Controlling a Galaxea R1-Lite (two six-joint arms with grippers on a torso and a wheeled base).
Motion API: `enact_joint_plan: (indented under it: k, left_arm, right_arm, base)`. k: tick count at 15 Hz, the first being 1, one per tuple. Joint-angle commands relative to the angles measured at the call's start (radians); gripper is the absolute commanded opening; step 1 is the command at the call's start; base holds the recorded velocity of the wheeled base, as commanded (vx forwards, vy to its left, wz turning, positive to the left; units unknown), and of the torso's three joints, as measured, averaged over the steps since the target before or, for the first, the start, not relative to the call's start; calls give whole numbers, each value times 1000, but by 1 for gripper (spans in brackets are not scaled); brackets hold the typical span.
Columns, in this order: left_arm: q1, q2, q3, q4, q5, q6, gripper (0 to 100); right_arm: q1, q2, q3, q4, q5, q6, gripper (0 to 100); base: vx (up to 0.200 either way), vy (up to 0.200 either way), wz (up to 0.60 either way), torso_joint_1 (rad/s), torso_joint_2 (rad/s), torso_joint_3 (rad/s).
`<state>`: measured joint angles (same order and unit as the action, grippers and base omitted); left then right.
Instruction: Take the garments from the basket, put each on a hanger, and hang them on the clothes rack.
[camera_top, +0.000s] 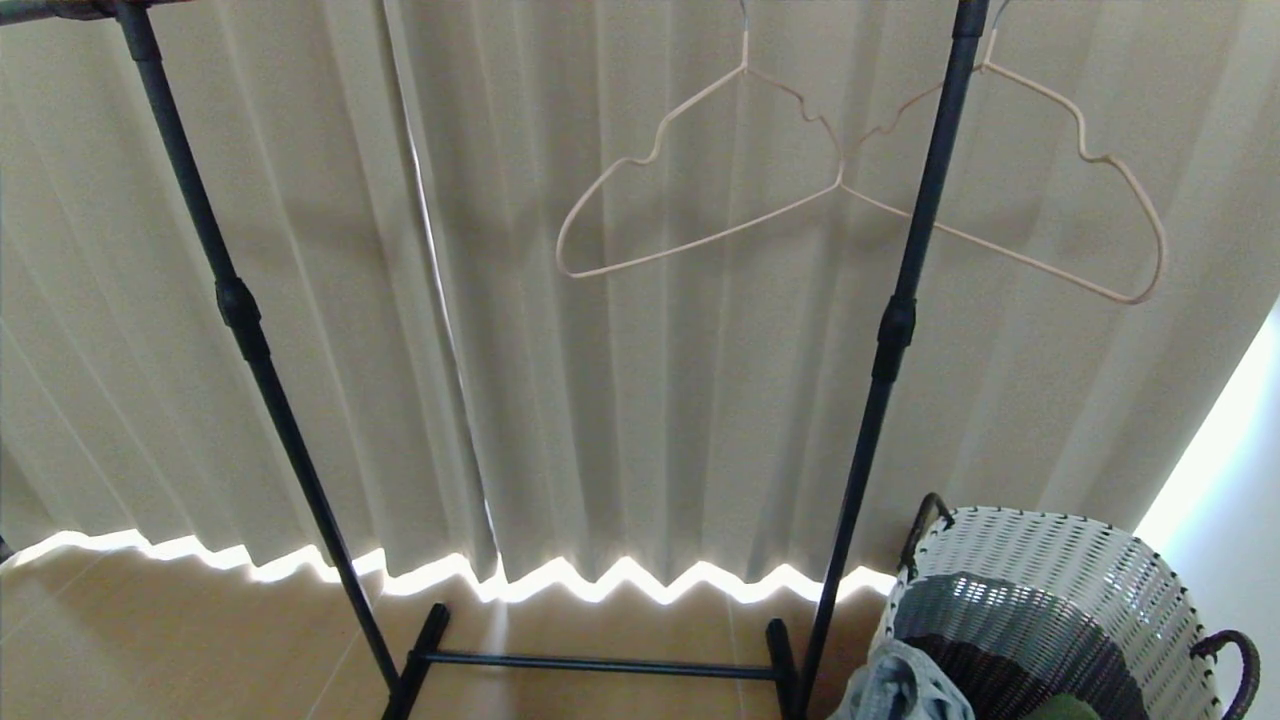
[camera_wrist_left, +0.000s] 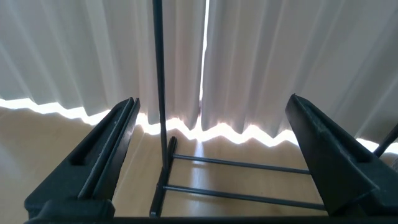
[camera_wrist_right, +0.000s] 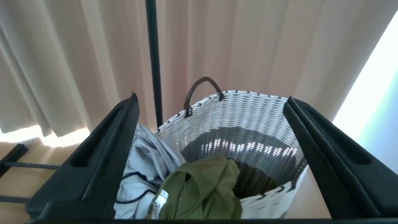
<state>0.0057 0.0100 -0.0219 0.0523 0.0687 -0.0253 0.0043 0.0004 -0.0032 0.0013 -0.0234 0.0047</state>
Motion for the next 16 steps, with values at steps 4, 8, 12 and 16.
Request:
enact_joint_plan:
  k: [4,8,12,16]
  left_arm:
    - [0,1,0,0,0,-1,100]
    - [0,1,0,0,0,-1,100]
    - [0,1,0,0,2,-1,100]
    - [0,1,2,0,0,-1,100]
  right_arm:
    - [6,10,-86,40,8,-14,100]
    - [79,256,-281,301,-16,-132,100]
    - [76,607,-284,258,-26,-411,100]
    - [59,941,-281,181,-130,-580,100]
  base:
    - [0,0,0,0,0,0]
    - [0,0,0,0,0,0]
    - [0,0,0,0,0,0]
    - [0,0,0,0,0,0]
